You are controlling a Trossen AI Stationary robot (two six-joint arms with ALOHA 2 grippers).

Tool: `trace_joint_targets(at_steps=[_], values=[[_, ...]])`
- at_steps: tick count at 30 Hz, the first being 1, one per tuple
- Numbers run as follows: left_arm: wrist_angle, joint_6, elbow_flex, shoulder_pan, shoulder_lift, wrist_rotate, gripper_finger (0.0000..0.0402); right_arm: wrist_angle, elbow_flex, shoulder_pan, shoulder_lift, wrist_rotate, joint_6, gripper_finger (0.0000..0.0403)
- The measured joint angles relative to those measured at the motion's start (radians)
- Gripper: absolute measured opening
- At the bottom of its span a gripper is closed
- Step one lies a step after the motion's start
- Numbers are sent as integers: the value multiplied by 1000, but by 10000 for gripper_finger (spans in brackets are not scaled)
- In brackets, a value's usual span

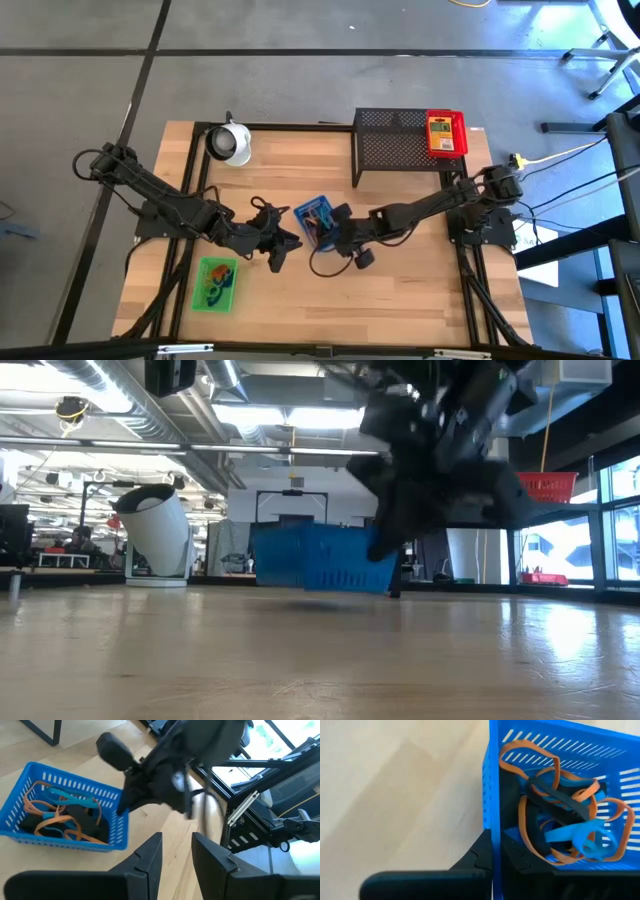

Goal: Pick & Place Office Desk Supplies
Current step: Put the blue bin with rubber bands on the shelf

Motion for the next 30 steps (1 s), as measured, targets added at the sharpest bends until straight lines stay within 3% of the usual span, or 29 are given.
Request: trace_joint_targets(at_steps=[5,9,14,20,30], values=[[0,0,0,0,0,0,98,-56,59,27,-68,0,-6,8],[10,-4,-1,0,0,0,98,-230,146,29,-121,0,-6,8],[141,-20,-1,3,0,-18,97,-480,268,6,-162,15,-6,8],[351,159,-1,4,0,-38,97,-647,359,-53,-234,42,-9,8],[562,380,-1,4,0,-83,97,-810,371,-238,-419,98,-8,9]])
